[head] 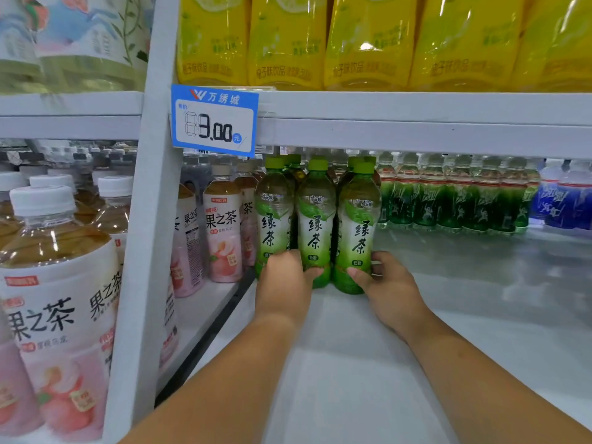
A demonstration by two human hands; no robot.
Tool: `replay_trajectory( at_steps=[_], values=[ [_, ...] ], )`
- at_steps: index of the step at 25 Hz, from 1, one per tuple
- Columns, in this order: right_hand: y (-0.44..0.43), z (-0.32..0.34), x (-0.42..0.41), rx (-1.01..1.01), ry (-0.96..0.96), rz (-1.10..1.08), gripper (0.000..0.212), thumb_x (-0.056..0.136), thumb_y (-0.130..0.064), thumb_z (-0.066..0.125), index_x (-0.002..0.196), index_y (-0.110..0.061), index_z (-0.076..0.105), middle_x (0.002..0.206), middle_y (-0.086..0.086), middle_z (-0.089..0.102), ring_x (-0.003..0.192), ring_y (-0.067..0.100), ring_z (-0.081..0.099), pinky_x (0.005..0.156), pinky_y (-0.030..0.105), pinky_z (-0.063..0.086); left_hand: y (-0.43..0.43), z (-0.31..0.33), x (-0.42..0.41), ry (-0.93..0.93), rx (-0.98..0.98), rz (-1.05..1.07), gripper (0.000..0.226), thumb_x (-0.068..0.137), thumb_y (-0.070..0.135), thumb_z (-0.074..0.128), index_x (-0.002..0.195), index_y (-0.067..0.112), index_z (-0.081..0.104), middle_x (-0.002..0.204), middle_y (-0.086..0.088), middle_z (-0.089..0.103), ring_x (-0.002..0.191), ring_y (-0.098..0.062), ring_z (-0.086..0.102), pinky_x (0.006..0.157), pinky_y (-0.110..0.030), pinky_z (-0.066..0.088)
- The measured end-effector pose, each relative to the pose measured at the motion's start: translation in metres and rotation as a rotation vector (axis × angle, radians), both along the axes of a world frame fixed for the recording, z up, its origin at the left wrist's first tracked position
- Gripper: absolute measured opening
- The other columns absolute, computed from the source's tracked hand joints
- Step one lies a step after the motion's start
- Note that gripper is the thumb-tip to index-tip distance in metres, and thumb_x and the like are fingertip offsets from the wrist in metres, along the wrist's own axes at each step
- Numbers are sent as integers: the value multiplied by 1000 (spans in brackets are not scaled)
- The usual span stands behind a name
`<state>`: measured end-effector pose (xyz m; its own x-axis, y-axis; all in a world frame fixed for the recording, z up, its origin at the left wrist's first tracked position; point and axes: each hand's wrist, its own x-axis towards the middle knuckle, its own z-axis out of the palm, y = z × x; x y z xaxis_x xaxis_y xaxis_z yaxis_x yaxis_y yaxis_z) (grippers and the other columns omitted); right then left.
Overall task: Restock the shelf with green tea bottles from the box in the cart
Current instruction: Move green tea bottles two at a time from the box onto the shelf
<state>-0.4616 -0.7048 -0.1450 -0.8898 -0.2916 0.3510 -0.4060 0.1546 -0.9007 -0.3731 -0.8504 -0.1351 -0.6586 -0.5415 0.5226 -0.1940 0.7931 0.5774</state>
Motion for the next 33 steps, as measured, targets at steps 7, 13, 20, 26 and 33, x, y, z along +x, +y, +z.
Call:
replay_trajectory(
  at_steps=[7, 13, 20, 26, 33],
  values=[
    [-1, -2, -2, 29, 34, 7, 35, 91, -23, 71, 123, -16, 58, 96, -7, 61, 93, 18, 63, 81, 28, 49, -3, -3, -1, -2, 8, 0, 27, 87, 39, 75, 91, 13, 70, 87, -4, 71, 83, -26, 66, 74, -37, 55],
    [-1, 0, -2, 39, 17, 18, 34, 93, -24, 68, 125, -17, 57, 106, 0, 65, 94, 17, 64, 79, 26, 48, 0, -1, 6, -48, -57, 73, 32, 89, 50, 69, 97, 19, 68, 92, 0, 69, 87, -25, 66, 74, -35, 55],
    [7, 8, 20, 236, 23, -61, 45, 97, -37, 60, 132, -10, 51, 118, 7, 65, 100, 21, 59, 82, 24, 41, 20, 11, 33, -176, 137, 37, 37, 96, 41, 61, 123, 16, 63, 111, -7, 70, 105, -32, 65, 90, -37, 53],
    [28, 21, 75, 189, -34, -64, 41, 98, -37, 57, 132, -15, 54, 120, 5, 65, 97, 17, 56, 79, 25, 39, 49, 15, 69, -191, 392, -180, 55, 98, 58, 42, 138, 21, 51, 131, -8, 60, 124, -32, 54, 105, -43, 44],
    [81, 22, 123, 190, -116, -49, 37, 102, -38, 49, 132, -19, 56, 117, -3, 60, 106, 15, 54, 90, 28, 40, 77, 25, 115, -252, 462, -358, 66, 99, 59, 39, 145, 13, 49, 145, -6, 54, 134, -23, 49, 111, -33, 36]
  ],
)
